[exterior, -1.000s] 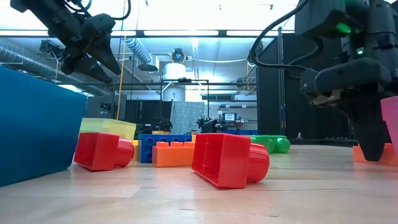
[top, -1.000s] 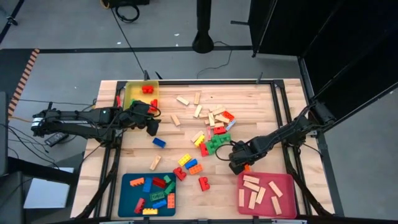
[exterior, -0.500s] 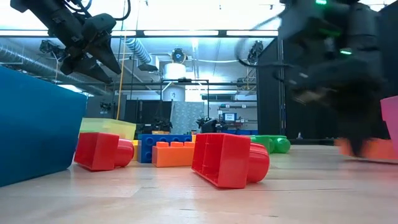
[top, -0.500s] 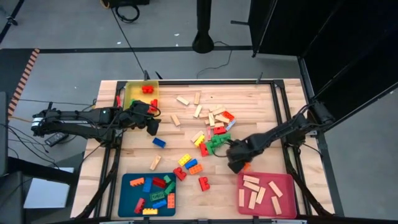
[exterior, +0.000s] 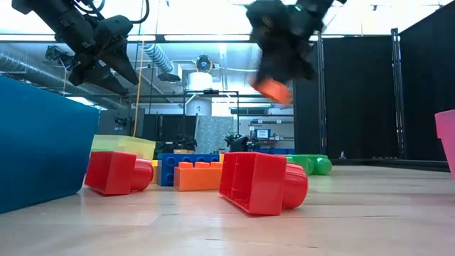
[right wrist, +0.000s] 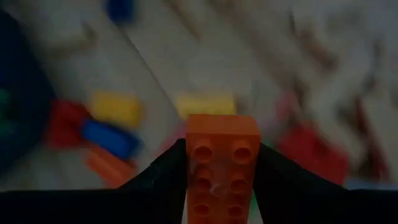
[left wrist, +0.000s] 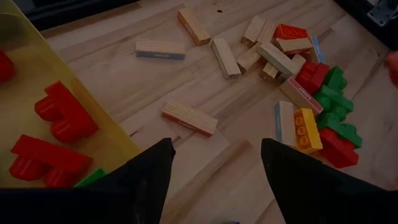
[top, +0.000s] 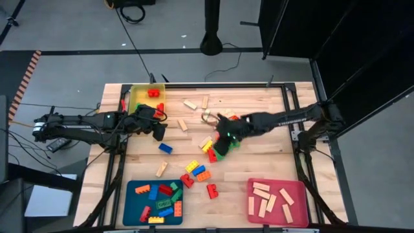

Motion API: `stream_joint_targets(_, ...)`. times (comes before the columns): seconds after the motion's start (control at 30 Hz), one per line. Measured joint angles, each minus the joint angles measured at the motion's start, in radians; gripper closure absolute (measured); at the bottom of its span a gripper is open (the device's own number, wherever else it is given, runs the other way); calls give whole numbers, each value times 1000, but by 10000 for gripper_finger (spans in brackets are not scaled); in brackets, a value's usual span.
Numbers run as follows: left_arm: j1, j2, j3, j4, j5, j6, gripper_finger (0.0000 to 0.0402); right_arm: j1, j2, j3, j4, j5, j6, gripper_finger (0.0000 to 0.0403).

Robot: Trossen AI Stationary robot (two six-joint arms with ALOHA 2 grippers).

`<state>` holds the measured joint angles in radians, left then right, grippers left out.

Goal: Sort blocks by size
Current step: Put the orange game piece into the blue bin

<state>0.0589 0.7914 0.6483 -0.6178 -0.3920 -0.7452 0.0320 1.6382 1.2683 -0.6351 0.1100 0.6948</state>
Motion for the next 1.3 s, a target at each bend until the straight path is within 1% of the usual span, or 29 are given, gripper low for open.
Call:
stream_joint_targets(0.13,0,0,0,0,0,0,149,-24,18,91,134,6,-122,250)
stream_joint_targets(0.23,0,0,0,-1,0,-16,149,-15,78,173,210,-9,-232,250)
stream_joint_targets(0.4,0,0,0,-2,-1,-22,149,37,250,357,250,-81,-500,250)
stream_joint_targets(0.5,0,0,0,-5,-1,-21,149,64,376,488,259,-145,-591,250)
stream_joint_targets(0.63,0,0,0,-5,-1,-21,149,77,542,645,283,-286,-654,250)
stream_joint_targets(0.8,0,0,0,-5,-1,-19,149,98,725,827,310,-410,-734,250)
stream_joint_targets(0.93,0,0,0,-5,-1,-19,149,119,841,966,329,-503,-777,250)
stream_joint_targets(1.07,0,0,0,-6,-1,-19,149,134,935,1089,355,-594,-785,250)
stream_joint_targets(1.13,0,0,0,-5,-1,-19,149,139,944,1070,414,-621,-781,250)
stream_joint_targets(1.2,0,0,0,-5,0,-21,149,144,957,1053,457,-627,-779,250)
stream_joint_targets(1.3,0,0,0,-5,0,-21,149,146,965,1051,451,-624,-778,250)
